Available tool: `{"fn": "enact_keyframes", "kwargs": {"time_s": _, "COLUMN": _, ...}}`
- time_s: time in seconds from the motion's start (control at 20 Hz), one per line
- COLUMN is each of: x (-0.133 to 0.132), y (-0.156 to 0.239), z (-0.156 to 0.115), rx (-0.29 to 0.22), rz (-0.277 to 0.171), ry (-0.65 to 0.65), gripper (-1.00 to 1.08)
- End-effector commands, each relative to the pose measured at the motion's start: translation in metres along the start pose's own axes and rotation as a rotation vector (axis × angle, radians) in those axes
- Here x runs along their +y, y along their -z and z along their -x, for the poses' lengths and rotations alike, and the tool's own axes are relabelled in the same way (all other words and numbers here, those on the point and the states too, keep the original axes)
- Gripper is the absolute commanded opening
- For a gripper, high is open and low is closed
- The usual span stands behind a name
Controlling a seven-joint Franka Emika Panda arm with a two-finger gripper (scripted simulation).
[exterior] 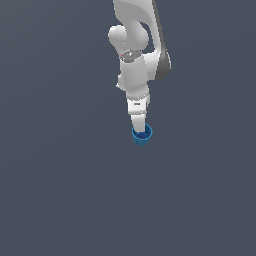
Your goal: Pick up the object and move it to a goal position.
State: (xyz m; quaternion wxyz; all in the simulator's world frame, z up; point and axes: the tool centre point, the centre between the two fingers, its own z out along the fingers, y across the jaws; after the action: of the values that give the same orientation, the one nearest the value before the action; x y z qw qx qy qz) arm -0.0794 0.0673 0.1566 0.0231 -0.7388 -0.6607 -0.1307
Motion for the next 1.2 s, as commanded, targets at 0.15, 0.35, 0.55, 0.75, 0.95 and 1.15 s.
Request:
{"fn": "enact_keyframes", "kwargs": {"time_s": 0.15, "x": -0.014, "y": 0.023, "z": -0.022, "rx": -0.002, "rz": 0.001, "ry": 0.001, "gripper": -1.00}}
{"fn": "enact_keyframes", "kwargs": {"time_s": 0.35, "x": -0.021, "y": 0.035, "z": -0.033, "rx": -0.002, "rz": 0.001, "ry": 0.001, "gripper": -1.00}}
{"fn": "enact_keyframes", "kwargs": {"time_s": 0.55, "x": -0.027, "y": 0.045, "z": -0.043, "rx": -0.001, "rz": 0.001, "ry": 0.001, "gripper": -1.00}}
{"fn": "enact_keyframes", "kwargs": {"time_s": 0.75, "x": -0.032, "y": 0.054, "z": -0.052, "rx": 0.002, "rz": 0.002, "ry": 0.001, "gripper": -1.00}}
{"fn": "enact_keyframes", "kwargs": {"time_s": 0.95, "x": -0.037, "y": 0.065, "z": -0.062, "rx": 0.005, "rz": 0.003, "ry": 0.002, "gripper": -1.00}}
{"fn": "enact_keyframes", "kwargs": {"time_s": 1.15, "x": -0.044, "y": 0.079, "z": -0.075, "rx": 0.009, "rz": 0.005, "ry": 0.002, "gripper": -1.00}}
